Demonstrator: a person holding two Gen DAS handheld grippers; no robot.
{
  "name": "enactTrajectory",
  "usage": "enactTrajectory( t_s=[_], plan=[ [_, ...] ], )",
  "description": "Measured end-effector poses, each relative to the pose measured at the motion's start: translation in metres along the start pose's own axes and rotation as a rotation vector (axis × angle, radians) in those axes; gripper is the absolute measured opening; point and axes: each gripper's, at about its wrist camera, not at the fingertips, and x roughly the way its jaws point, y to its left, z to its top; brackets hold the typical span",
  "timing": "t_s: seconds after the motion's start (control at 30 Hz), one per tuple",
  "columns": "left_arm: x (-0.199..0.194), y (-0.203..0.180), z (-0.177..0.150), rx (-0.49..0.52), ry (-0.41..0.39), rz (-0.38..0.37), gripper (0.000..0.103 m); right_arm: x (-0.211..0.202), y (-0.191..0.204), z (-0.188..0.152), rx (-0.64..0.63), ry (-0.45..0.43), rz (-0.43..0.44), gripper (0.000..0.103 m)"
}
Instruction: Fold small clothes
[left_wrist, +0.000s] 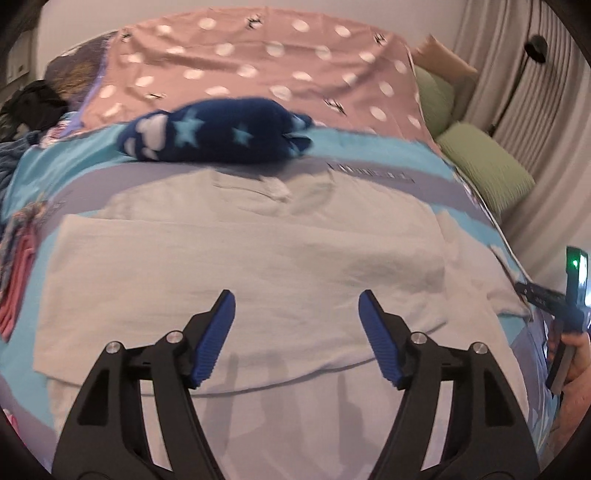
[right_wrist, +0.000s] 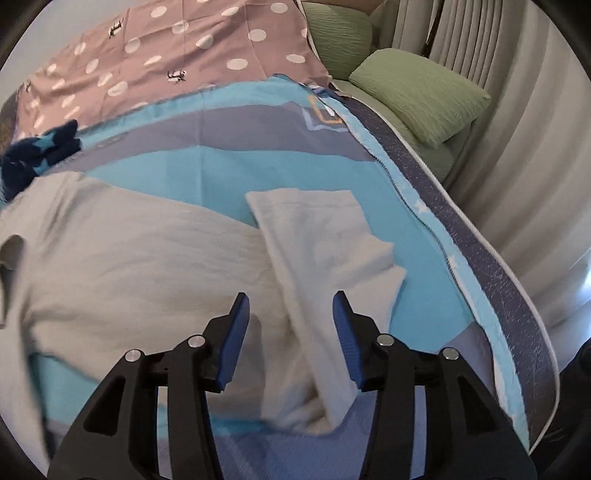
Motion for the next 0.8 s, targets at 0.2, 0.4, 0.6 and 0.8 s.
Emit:
enactTrajectory(
  t_s=[0.2,0.4,0.6,0.8],
  plan=[
    [0.026,-0.040,-0.002,0.105,0.029,-0.029,0.074,-0.007,-0.011,0.001,0.090,-0.052,0.077,0.048],
    [0.044,-0.076,-0.009,0.191,0.063,-0.104,0.074,-0.039,0.017,0.019,0.108,-0.074,0.391,0.048],
    [0.050,-0.101,-0.028,0.327,0.082,-0.131,0.074,-0.047,0.085,0.029,0.030,0.063,0.802,0.048],
    [0.053,-0.106,-0.028,0.354,0.079,-0.095,0.058,-0.009,0.164,0.053,0.019,0.309,0.963,0.049]
  ],
)
